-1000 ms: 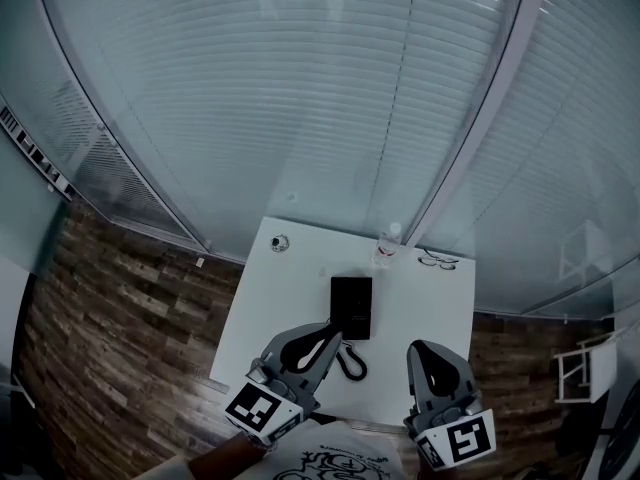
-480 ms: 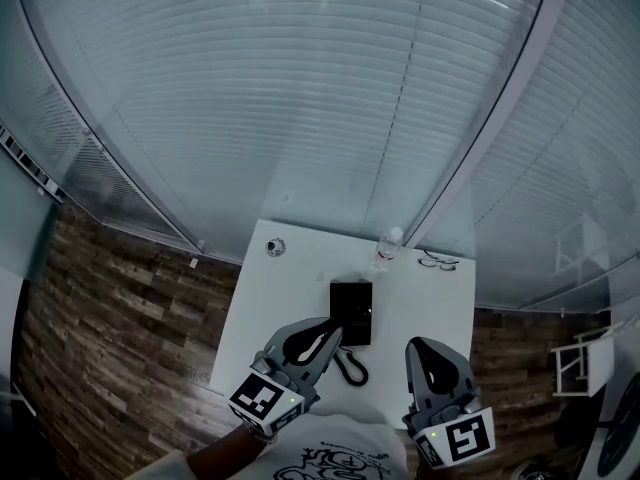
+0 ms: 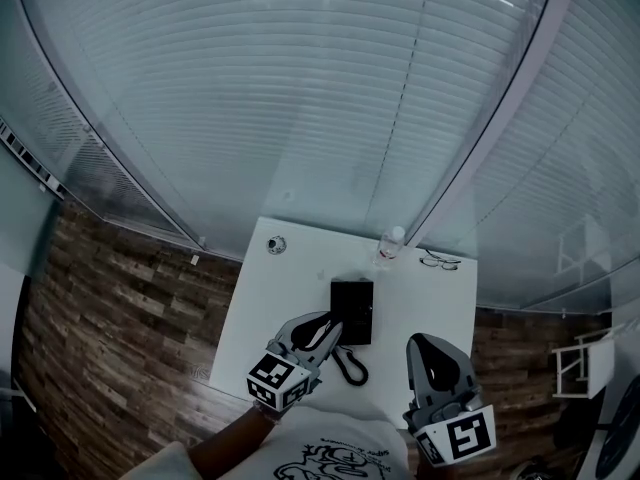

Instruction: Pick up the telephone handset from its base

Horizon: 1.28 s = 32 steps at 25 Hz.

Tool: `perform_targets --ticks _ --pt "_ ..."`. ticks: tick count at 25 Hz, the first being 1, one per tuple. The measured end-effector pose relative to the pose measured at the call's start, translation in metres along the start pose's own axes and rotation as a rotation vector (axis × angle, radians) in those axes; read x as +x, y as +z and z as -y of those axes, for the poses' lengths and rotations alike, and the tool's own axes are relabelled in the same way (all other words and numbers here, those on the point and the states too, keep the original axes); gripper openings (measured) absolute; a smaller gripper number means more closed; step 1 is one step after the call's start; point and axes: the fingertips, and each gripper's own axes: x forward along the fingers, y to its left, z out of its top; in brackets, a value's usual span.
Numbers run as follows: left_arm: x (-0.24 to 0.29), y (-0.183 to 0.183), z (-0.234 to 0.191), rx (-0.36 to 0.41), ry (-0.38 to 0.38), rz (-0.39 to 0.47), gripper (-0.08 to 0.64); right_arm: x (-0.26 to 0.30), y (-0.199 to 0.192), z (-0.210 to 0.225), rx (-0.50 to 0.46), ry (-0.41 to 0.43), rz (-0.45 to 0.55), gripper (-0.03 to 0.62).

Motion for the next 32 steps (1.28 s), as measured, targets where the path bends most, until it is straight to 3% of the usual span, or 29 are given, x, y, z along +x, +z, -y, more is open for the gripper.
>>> perform_targets --ticks 5,12,19,26,32 --pt "0.023 -0.059 -0.027 -0.075 0.021 -0.098 0.089 -0.003 -0.004 0.001 0.001 0.006 -0.008 0.006" --pt "0.046 -0.127 -0.054 -0.068 0.070 -0.214 0.104 -0.005 -0.008 0.001 0.001 0.013 -0.019 0.006" --pt "0.069 -0.172 -0.091 -0.147 0.117 -0.275 0.130 0.001 -0.011 0.003 0.008 0.015 -0.029 0.006" --pt "0.085 -0.215 -0.114 -0.298 0.098 -0.313 0.138 0.007 -0.016 0.003 0.014 0.013 -0.041 0.006" --pt "0.098 -0.227 -0.115 -0.351 0.065 -0.318 0.150 0.008 -0.021 0.009 0.024 0.003 -0.053 0.006"
